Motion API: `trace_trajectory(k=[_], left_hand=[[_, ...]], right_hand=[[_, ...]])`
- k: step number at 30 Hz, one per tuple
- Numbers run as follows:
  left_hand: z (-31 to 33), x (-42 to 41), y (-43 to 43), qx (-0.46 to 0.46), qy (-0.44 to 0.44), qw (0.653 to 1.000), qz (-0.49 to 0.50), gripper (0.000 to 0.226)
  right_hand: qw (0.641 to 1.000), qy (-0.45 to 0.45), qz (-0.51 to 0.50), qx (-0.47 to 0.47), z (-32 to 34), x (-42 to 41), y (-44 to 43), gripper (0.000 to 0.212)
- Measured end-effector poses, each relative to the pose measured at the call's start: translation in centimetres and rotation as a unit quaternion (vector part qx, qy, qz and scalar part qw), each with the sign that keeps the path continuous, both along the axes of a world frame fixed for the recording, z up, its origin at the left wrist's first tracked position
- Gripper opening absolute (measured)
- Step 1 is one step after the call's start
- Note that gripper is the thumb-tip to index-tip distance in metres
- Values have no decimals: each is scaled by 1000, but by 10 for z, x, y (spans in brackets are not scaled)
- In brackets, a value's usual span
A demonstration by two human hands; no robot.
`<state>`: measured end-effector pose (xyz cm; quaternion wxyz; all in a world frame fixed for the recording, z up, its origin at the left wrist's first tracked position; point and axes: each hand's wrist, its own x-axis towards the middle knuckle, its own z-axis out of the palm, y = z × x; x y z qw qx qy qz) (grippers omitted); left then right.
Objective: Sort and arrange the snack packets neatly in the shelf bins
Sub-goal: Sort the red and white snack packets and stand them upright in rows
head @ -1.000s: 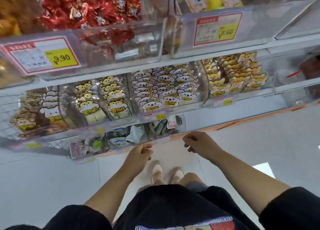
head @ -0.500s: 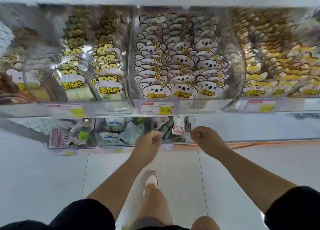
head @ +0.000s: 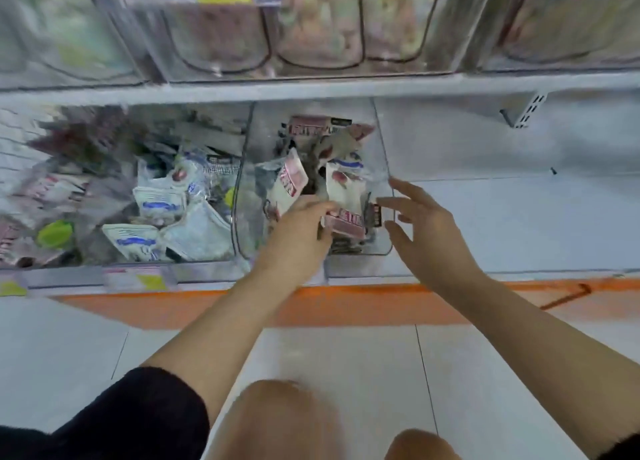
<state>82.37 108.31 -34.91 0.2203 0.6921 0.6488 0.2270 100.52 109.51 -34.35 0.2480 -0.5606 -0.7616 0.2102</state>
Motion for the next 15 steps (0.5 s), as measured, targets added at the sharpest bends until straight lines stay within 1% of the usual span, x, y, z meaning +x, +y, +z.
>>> trace_trajectory(k=[3, 5, 7, 9, 12, 15], left_hand=[[-5, 2, 4, 11, 2, 1000, 9, 33], [-2, 2, 7, -3, 0, 1000, 21, 38], [1, 3, 9, -14, 28, 999, 15, 48], [4, 6, 11, -10, 59, 998, 1, 51], [8, 11, 15, 17, 72, 997, -7, 40], [13, 13, 17, 51, 68, 996, 0, 28]], right_hand=[[999, 30, 16, 26, -9, 3, 2, 34], [998, 47, 20, 25, -11, 4, 2, 35], [998, 52, 20, 17, -12, 4, 1, 36], [998, 48, 23, 18, -12, 4, 0, 36], [999, 25, 26, 18, -8, 6, -1, 36], [999, -20, 32, 8, -4, 7, -2, 39]])
